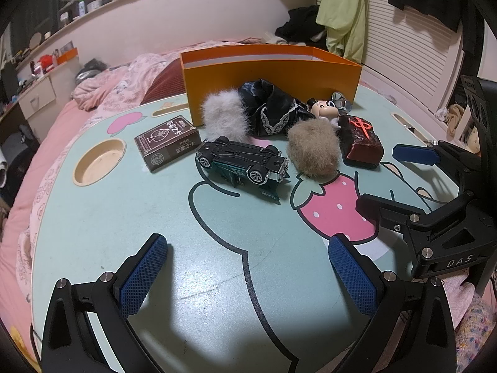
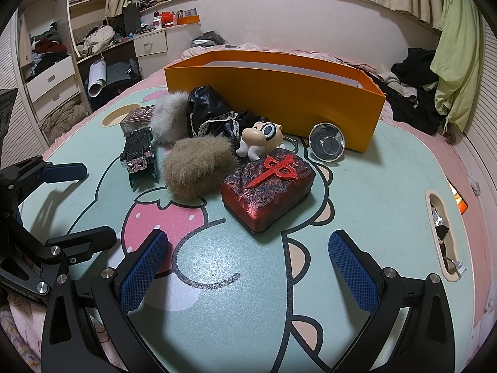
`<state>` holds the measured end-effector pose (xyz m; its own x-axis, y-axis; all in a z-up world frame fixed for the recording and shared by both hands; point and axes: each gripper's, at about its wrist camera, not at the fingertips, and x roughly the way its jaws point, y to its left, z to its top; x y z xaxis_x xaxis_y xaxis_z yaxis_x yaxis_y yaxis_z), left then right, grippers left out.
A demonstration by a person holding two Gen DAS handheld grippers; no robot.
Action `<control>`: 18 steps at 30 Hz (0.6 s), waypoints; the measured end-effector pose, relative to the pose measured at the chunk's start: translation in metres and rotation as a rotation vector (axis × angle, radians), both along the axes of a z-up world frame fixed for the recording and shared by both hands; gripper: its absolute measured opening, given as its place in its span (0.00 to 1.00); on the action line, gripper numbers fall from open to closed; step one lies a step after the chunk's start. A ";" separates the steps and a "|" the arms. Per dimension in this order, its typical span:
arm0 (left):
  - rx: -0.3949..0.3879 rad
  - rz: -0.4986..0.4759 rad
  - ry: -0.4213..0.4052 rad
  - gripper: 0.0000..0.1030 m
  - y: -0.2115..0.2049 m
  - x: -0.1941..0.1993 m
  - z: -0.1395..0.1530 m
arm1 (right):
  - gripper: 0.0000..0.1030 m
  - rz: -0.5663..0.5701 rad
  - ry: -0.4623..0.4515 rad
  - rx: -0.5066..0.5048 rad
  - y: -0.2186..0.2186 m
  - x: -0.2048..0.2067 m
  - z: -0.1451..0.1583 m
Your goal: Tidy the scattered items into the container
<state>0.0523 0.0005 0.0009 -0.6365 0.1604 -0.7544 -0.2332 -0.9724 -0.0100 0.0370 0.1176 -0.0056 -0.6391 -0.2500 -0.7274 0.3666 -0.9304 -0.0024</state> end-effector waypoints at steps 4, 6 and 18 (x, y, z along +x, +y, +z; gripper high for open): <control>0.000 0.000 0.000 1.00 0.000 0.000 0.000 | 1.00 0.000 0.000 0.001 0.000 0.000 0.000; 0.001 0.000 0.000 1.00 -0.001 0.000 0.000 | 1.00 -0.001 0.000 0.000 0.000 0.000 0.000; 0.008 -0.001 0.003 1.00 0.001 0.000 0.000 | 1.00 -0.001 0.000 0.000 0.000 0.000 0.000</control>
